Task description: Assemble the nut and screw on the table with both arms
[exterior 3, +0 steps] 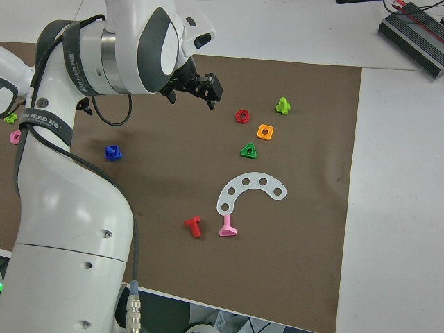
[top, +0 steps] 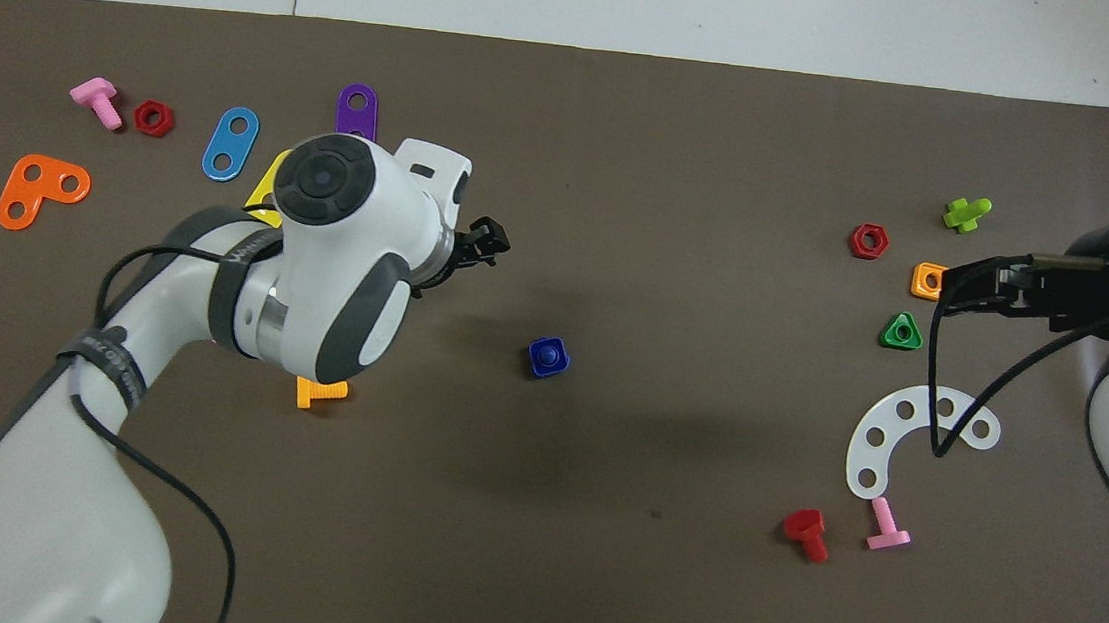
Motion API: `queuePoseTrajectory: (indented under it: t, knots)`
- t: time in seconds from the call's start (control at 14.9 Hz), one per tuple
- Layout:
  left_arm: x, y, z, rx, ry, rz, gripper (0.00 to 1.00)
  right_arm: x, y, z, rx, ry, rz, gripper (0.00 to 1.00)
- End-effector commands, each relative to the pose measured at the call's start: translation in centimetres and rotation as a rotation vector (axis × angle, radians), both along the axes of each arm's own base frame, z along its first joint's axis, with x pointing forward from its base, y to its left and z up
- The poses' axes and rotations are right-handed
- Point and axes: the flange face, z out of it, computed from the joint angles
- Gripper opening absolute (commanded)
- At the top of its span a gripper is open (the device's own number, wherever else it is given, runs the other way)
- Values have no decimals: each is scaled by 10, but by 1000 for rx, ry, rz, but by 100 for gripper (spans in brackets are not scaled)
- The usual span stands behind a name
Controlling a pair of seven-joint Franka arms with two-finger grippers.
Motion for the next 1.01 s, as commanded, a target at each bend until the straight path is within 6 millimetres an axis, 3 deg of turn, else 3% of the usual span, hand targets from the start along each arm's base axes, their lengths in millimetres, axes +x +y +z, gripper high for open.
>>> queuePoseTrajectory:
  t: [0.0,0.13,0.34,0.54,0.74,0.94]
  knots:
    - [-5,60,52,-10,32,-91,100,0,0,-1,24,8,13,100]
    - [-9,108,73,-12,74,-214,100,0,-7,-1,24,8,3,100]
    - [-18,171,85,-39,153,-390,100,0,-10,0,24,7,1,100]
    - [-28,215,86,-20,206,-450,100,-1,-3,1,5,15,0,100]
    - [-32,238,91,147,212,-531,100,-7,12,1,0,37,-83,100]
    - [-34,291,116,138,135,-570,100,-8,14,1,0,34,-75,100]
